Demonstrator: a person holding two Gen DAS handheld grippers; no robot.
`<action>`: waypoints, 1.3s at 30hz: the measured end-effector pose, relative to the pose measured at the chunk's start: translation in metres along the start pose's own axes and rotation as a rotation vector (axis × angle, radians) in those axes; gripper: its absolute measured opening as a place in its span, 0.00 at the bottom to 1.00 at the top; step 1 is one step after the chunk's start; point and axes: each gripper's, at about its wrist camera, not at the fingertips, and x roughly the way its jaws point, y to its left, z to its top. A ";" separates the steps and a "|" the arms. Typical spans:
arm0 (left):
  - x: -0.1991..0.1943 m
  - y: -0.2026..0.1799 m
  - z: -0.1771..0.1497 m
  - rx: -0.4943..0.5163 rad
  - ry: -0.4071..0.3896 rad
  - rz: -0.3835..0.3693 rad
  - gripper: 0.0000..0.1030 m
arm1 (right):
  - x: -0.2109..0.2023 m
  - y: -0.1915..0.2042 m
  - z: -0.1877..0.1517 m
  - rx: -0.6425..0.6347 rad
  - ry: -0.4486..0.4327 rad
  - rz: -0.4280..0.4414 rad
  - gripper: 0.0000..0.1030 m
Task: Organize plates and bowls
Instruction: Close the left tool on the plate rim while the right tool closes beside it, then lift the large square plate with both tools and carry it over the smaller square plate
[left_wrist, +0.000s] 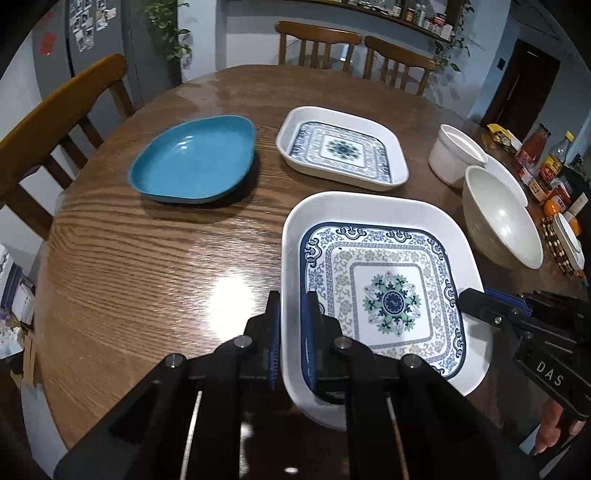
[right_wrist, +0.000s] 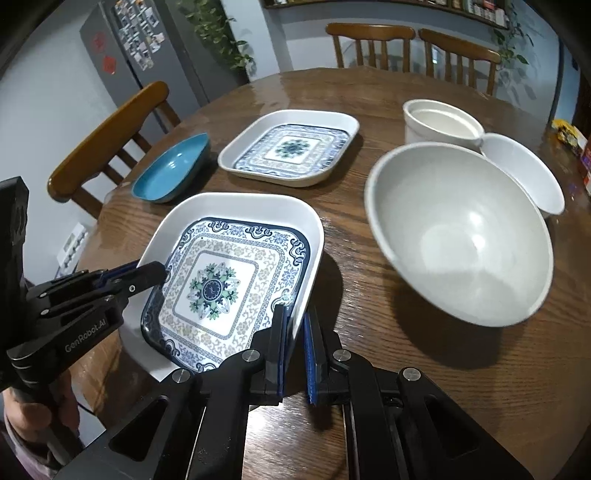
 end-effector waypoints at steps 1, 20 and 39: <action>0.000 0.002 -0.001 -0.005 0.002 0.006 0.09 | 0.002 0.003 0.001 -0.005 0.003 0.004 0.10; 0.014 0.017 -0.004 -0.034 0.035 0.035 0.09 | 0.022 0.020 0.001 -0.030 0.045 0.003 0.10; 0.014 0.025 -0.003 -0.052 0.016 0.054 0.25 | 0.029 0.018 0.005 0.002 0.062 0.040 0.10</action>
